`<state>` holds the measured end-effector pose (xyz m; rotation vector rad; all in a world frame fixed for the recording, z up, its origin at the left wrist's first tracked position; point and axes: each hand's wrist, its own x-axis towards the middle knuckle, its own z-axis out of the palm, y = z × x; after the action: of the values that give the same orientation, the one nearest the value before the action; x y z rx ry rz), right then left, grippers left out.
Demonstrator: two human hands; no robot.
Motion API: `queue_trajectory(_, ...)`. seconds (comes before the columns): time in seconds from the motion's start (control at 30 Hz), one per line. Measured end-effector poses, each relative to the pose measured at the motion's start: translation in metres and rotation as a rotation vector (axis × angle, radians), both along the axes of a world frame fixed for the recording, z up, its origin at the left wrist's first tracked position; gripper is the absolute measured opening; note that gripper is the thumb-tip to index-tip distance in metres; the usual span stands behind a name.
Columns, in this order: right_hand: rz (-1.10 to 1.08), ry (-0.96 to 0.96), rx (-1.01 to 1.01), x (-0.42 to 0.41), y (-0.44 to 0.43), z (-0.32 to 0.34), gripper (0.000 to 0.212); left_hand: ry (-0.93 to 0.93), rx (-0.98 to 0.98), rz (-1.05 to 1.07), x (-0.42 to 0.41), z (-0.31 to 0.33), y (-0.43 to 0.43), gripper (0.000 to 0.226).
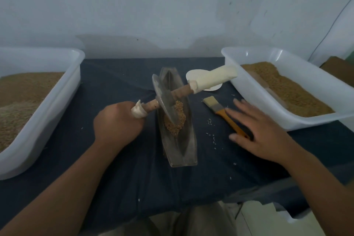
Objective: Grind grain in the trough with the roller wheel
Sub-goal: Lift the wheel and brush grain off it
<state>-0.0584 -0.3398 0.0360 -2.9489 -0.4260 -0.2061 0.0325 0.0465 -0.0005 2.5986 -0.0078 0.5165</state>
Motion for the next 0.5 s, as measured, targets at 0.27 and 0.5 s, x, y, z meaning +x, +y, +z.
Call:
queue_trajectory(0.27, 0.095, -0.300, -0.098, 0.041, 0.065, 0.056, 0.104, -0.080, 0.272, -0.001, 0.009, 0.005, -0.003, 0.042)
queue_trajectory(0.5, 0.049, -0.330, -0.245, 0.068, 0.074, 0.045, 0.025, 0.177, 0.457, -0.161, 0.015, 0.023, 0.006, 0.032)
